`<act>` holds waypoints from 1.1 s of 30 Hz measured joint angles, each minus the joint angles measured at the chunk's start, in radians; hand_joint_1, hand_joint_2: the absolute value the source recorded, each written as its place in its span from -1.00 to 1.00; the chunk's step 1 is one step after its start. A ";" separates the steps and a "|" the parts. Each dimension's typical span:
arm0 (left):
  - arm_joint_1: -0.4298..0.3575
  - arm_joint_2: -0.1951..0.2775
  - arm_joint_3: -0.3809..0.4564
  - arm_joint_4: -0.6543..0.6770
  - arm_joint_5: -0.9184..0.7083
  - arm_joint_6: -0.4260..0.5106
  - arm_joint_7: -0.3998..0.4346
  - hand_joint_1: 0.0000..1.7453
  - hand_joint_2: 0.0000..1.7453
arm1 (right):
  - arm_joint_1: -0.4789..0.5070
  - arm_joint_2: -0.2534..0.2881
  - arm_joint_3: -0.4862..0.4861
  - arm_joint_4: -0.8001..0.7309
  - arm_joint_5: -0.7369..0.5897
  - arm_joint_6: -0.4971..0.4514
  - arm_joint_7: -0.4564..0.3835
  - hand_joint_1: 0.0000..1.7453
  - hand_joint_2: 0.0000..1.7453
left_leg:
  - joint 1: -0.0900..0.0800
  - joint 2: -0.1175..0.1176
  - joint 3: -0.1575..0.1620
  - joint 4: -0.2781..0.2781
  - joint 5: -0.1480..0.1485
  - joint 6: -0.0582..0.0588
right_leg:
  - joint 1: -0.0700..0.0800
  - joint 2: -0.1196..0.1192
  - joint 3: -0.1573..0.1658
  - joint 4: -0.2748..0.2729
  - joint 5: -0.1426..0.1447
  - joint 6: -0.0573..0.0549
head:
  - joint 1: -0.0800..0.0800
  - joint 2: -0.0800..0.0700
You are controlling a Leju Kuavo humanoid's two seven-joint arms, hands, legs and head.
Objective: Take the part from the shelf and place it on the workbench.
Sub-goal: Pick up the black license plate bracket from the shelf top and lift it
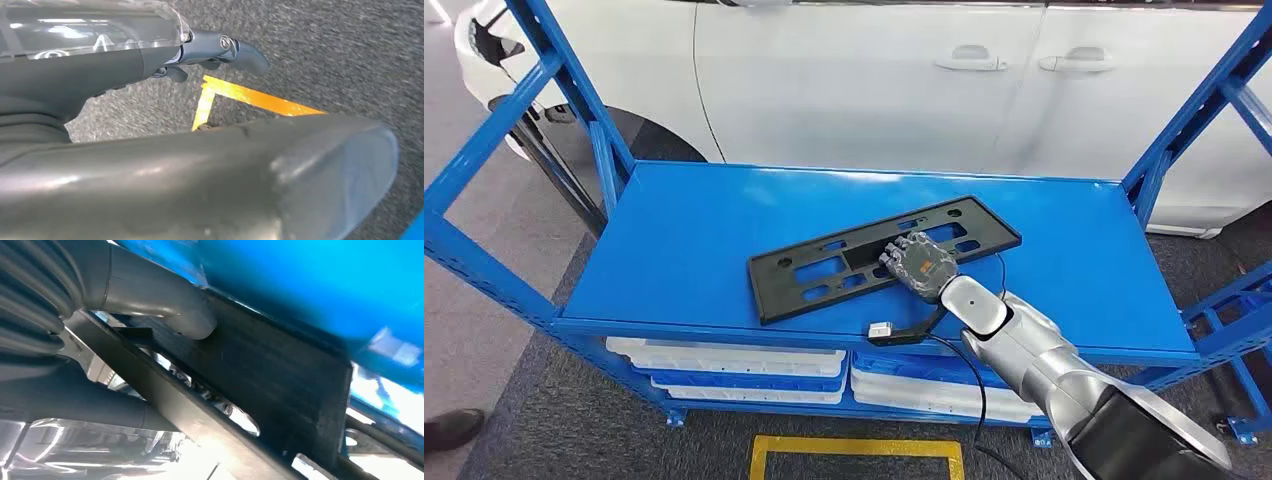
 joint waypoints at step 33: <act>0.007 0.012 -0.003 0.000 -0.012 -0.068 -0.140 -1.00 1.00 | 0.173 -0.002 -0.397 -0.702 -1.420 0.506 -0.589 1.00 1.00 | -0.001 0.021 -0.008 0.018 -0.017 -0.007 | 0.007 -0.001 -0.037 0.013 0.008 -0.003 | 0.000 0.000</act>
